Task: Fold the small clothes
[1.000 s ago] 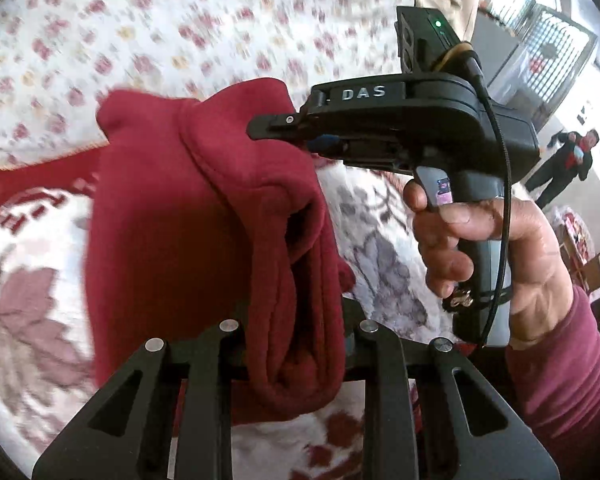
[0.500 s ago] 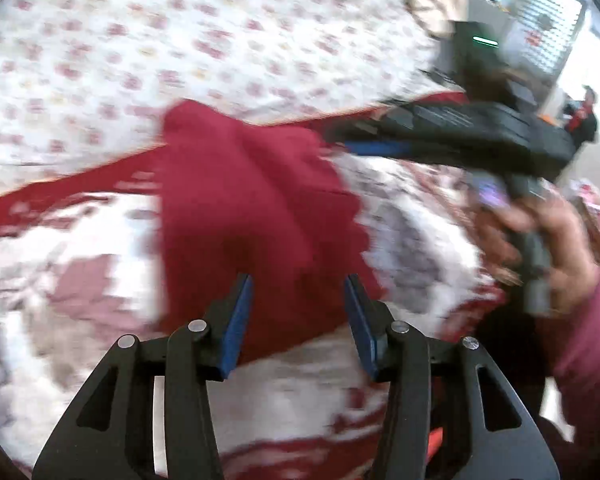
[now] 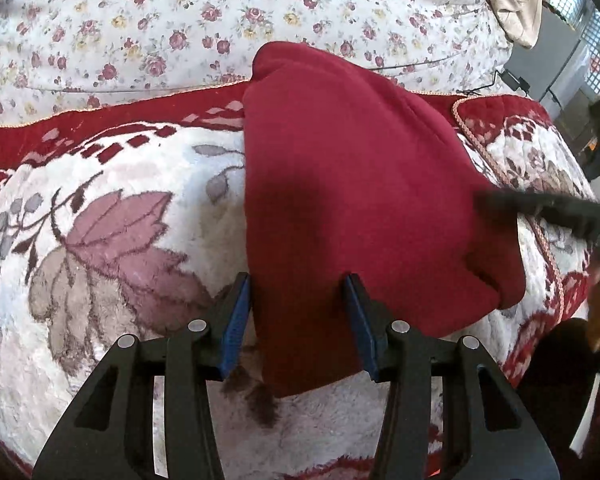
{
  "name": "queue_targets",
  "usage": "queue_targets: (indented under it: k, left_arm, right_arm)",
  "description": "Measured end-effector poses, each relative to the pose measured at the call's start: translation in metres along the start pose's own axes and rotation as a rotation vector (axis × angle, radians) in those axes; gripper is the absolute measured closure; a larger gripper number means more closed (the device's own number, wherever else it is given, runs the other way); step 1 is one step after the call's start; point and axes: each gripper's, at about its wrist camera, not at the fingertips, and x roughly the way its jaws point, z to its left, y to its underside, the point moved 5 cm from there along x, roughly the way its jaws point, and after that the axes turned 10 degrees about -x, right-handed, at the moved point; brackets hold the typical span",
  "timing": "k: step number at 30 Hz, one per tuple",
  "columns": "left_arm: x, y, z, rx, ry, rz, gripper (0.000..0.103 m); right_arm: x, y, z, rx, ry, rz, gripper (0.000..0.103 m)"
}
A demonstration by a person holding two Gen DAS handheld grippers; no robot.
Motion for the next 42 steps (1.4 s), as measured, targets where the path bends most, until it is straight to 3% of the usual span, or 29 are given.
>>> queue_targets:
  k: [5,10,14,16,21,27,30,35,37,38,42]
  left_arm:
    - [0.002,0.002,0.002,-0.033,0.029,0.002,0.052]
    - [0.005,0.0,0.003,-0.037,0.027,-0.004,0.044]
    - [0.005,-0.001,0.0,-0.013,0.019,-0.012,0.044]
    - [0.006,-0.002,0.0,-0.003,0.01,-0.02,0.039]
    - [0.009,-0.003,0.002,-0.019,0.013,-0.012,0.038]
    - [0.007,0.0,0.003,-0.019,-0.003,-0.024,0.038]
    - [0.006,0.001,0.003,-0.024,-0.006,-0.028,0.038]
    - [0.005,0.004,0.001,-0.024,-0.02,-0.041,0.038]
    - [0.005,0.004,0.0,-0.015,-0.037,-0.051,0.033]
    - [0.006,0.005,-0.001,-0.01,-0.045,-0.054,0.033]
    - [0.005,0.005,0.001,-0.022,-0.046,-0.07,0.032]
  right_arm:
    - [-0.02,-0.065,0.007,0.0,0.012,-0.147,0.053]
    - [0.035,-0.113,0.021,0.001,-0.055,-0.143,0.053]
    - [0.084,-0.128,0.002,0.051,-0.002,-0.093,0.053]
    - [0.101,-0.123,-0.016,0.104,0.032,-0.058,0.053]
    - [0.098,-0.115,-0.031,0.142,0.005,-0.084,0.054]
    - [0.057,-0.097,-0.005,0.072,0.029,-0.107,0.053]
    - [0.034,-0.072,0.011,0.035,0.002,-0.106,0.053]
    - [0.007,-0.022,0.021,-0.024,0.038,-0.105,0.053]
    - [0.008,-0.002,0.017,-0.047,0.098,-0.066,0.053]
    - [0.02,0.012,0.011,-0.048,0.13,0.002,0.053]
    - [0.015,0.021,0.002,0.018,0.077,-0.025,0.053]
